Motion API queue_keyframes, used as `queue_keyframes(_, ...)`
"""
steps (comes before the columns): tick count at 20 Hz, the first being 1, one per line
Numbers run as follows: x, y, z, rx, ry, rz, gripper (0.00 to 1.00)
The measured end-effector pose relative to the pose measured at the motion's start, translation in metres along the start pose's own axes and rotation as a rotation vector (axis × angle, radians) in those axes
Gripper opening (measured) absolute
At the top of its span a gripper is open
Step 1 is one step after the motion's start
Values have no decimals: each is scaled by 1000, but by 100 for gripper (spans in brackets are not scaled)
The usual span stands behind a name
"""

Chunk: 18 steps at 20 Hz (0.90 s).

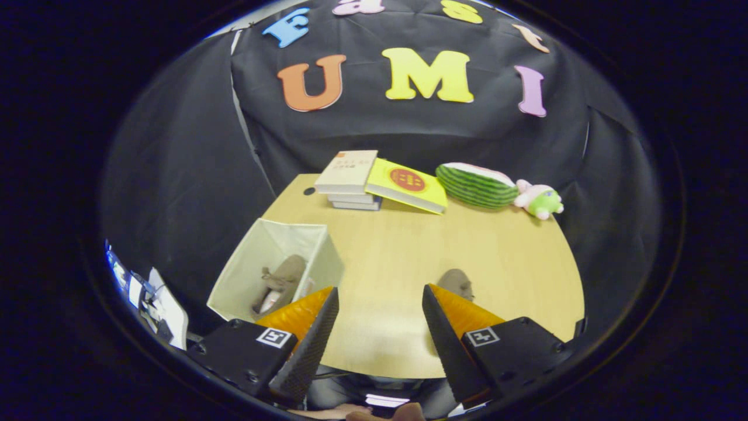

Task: Open the storage box then place both shoes into the box .Put the left shoe in first, then the right shoe, with the right side of both shoes facing outward in a uniform manner.

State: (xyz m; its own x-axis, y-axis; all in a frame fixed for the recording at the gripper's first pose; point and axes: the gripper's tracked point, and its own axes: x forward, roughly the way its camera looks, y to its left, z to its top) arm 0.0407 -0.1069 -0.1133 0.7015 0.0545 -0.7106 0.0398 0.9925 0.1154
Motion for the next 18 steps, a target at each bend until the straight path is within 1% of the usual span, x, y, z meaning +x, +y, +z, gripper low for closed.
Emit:
queue_keyframes(4,16,-74,-33,13,101,-52,93)
queue_keyframes(6,30,-99,-52,50,154,-62,93)
queue_keyframes(11,70,-138,-101,122,294,-55,93)
queue_keyframes(14,90,-142,-125,187,385,-33,92)
queue_keyframes(17,112,-151,-140,232,444,-47,91)
queue_keyframes(18,119,-153,-142,249,460,-44,89)
